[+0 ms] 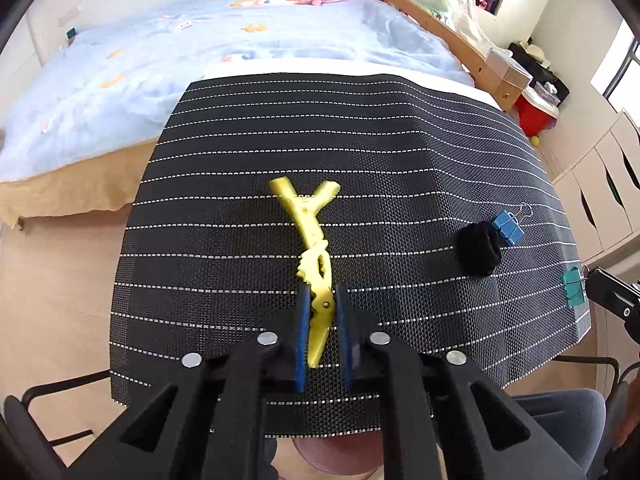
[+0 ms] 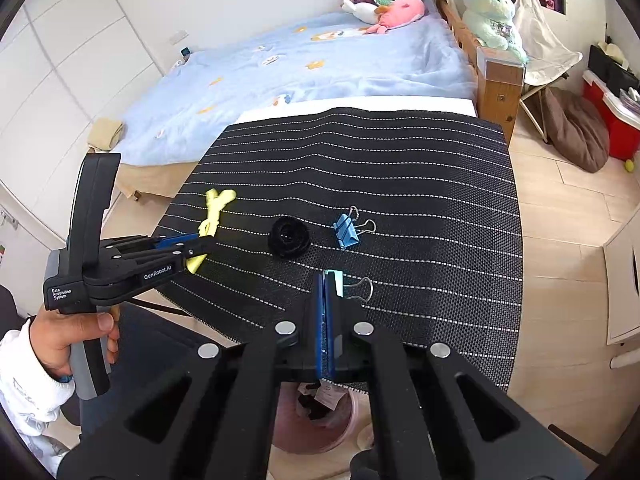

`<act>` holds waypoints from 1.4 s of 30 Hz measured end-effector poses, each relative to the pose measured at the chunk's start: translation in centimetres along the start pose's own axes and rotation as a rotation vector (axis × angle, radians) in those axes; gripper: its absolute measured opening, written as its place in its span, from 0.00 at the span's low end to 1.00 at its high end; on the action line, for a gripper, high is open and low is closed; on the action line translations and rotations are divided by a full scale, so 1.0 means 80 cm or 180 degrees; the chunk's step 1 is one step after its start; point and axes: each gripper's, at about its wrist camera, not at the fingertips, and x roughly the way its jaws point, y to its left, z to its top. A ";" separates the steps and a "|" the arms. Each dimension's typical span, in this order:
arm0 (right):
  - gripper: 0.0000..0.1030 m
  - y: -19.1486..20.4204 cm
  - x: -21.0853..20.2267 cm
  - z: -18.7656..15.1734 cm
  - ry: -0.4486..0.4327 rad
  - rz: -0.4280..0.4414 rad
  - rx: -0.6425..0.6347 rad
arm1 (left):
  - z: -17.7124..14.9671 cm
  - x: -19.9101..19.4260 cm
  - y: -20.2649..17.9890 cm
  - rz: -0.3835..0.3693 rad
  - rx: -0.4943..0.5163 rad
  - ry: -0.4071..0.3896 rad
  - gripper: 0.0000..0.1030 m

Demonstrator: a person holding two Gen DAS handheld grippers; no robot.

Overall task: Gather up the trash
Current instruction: 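Carry the yellow clip and teal clip over the wastebasket and release both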

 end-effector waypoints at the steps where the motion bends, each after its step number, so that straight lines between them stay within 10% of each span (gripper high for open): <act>1: 0.01 0.001 0.000 0.000 -0.0003 0.0003 -0.0003 | 0.000 0.000 0.001 -0.0023 0.0019 -0.0004 0.12; 42: 0.01 0.119 -0.085 -0.090 0.0021 0.0241 -0.0656 | -0.114 -0.172 -0.006 -0.0975 0.1168 -0.0594 0.12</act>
